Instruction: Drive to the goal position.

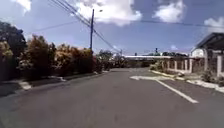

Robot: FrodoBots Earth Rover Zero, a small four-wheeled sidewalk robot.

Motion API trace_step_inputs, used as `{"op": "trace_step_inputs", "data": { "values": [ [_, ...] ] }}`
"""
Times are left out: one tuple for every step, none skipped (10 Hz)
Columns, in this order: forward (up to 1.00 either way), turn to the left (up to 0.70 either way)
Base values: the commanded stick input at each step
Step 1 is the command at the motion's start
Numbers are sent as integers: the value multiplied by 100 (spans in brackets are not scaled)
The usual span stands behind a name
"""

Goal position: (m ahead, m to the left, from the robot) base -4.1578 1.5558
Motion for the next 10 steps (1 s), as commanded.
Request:
{"op": "trace_step_inputs", "data": {
  "values": [
    [45,-8],
    [45,-9],
    [45,-10],
    [45,-12],
    [45,-13],
    [45,-15],
    [45,-16],
    [45,-18],
    [45,-19],
    [45,-21]
  ]
}}
